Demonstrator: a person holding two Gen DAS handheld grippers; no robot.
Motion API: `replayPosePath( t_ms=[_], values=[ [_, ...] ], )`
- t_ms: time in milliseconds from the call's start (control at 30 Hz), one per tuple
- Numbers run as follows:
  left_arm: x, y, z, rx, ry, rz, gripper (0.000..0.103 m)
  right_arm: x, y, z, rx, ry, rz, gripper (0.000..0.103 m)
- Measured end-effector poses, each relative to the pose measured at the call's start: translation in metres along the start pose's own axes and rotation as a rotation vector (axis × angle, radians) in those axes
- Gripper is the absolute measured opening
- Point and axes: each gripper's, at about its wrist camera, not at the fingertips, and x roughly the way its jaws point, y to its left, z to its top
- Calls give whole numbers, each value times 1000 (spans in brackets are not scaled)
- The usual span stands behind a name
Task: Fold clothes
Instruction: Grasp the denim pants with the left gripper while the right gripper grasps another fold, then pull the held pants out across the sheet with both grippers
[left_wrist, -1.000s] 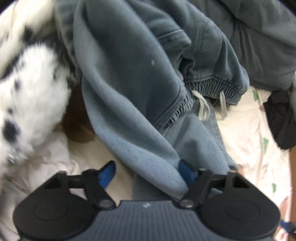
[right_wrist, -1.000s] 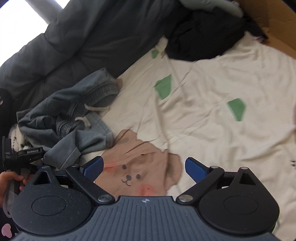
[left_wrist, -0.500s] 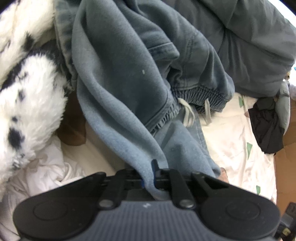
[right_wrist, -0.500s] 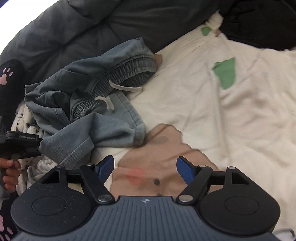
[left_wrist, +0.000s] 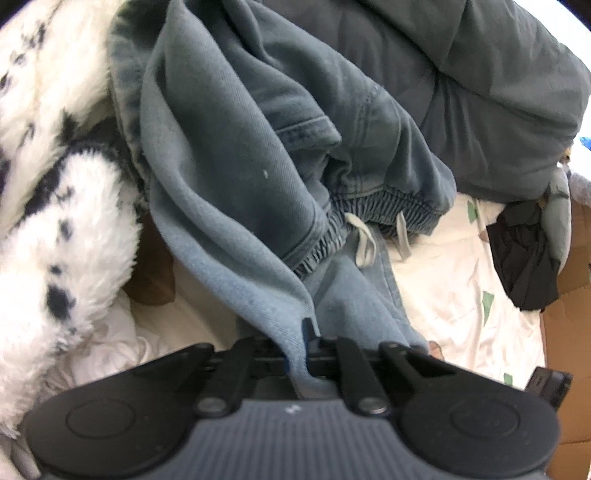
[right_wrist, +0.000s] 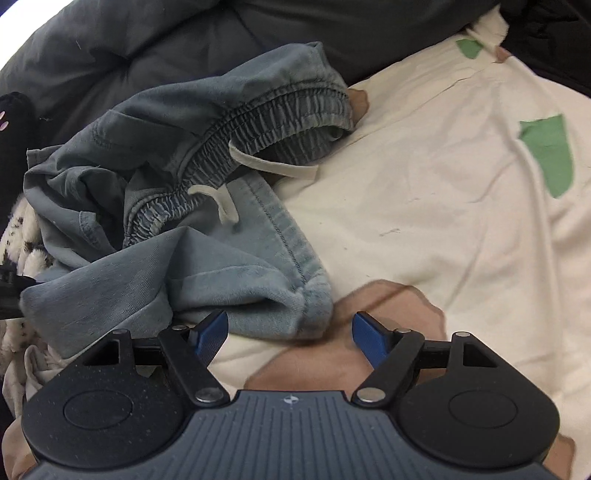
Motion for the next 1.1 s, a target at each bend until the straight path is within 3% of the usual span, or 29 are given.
replayPosePath(
  t_ms=[67, 133, 167, 400, 733, 1100],
  values=[
    [-2, 0, 0, -4, -3, -3, 5, 7, 2, 2, -6, 7, 9, 62],
    [-4, -2, 1, -7, -7, -7, 5, 12, 4, 3, -7, 23, 21, 30],
    [-5, -3, 2, -4, -10, -10, 5, 15, 4, 3, -7, 32, 27, 19],
    [-16, -20, 7, 29, -29, -50, 4, -19, 8, 1, -26, -20, 77, 15],
    [-21, -49, -4, 78, -10, -116, 4, -107, -21, -18, -43, -25, -14, 14],
    [-20, -71, -19, 118, 28, -154, 4, -174, -44, -35, -42, -3, -90, 14]
  ],
)
